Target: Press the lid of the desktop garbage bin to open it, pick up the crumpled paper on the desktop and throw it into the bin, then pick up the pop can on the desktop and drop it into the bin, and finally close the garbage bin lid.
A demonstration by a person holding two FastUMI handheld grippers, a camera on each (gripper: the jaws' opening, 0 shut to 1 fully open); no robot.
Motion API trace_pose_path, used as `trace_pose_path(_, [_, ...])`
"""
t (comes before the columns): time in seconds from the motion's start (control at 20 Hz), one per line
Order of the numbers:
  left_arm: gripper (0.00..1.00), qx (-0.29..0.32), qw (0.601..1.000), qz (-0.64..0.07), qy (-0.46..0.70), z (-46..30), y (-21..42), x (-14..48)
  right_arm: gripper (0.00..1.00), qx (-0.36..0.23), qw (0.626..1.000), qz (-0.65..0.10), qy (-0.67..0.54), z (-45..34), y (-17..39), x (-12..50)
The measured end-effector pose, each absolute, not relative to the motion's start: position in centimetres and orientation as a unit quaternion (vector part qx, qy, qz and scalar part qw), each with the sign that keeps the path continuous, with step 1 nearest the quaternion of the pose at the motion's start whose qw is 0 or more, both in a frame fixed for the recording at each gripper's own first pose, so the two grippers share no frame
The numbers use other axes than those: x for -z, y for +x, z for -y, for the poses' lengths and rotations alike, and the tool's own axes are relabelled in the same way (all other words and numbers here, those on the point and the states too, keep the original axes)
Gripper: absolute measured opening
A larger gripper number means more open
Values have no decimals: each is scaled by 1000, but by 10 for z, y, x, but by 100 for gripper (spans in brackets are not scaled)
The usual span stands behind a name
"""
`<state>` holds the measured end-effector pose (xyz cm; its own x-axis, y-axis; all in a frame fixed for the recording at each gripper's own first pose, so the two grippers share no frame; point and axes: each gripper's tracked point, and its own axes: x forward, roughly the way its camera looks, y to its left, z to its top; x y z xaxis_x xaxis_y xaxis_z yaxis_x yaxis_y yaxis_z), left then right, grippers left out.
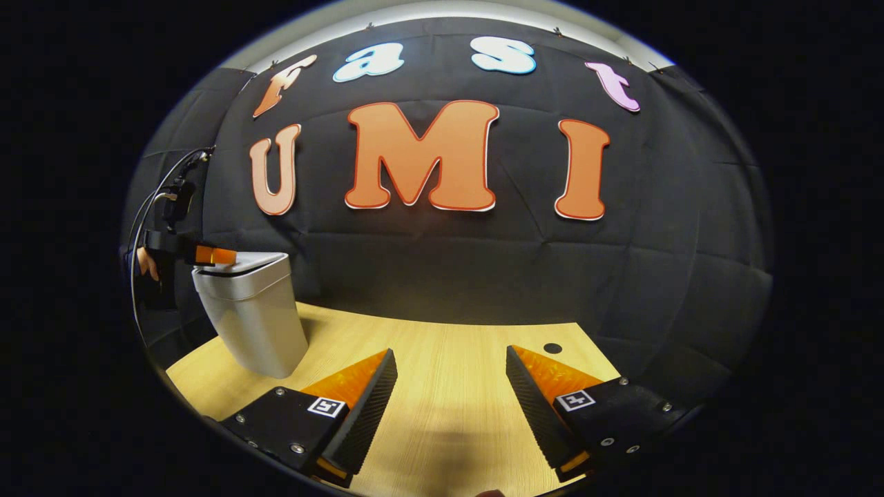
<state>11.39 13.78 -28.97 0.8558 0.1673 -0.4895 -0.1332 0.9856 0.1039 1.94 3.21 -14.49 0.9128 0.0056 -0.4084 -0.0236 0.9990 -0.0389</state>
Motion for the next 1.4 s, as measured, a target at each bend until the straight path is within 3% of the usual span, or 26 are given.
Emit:
trace_pose_path(0.85, [96, -88, 972, -214, 49, -125, 93, 282, 95, -24, 978, -206, -32, -36, 18, 148])
trace_pose_path(1.1, [94, -47, 989, -134, 40, -59, 85, 237, 95, -17, 984, -175, -40, -29, 27, 127])
trace_pose_path(1.4, [94, 9, 994, -109, 25, 49, 68, 229, 94, -7, 990, -136, -43, -22, 36, 103])
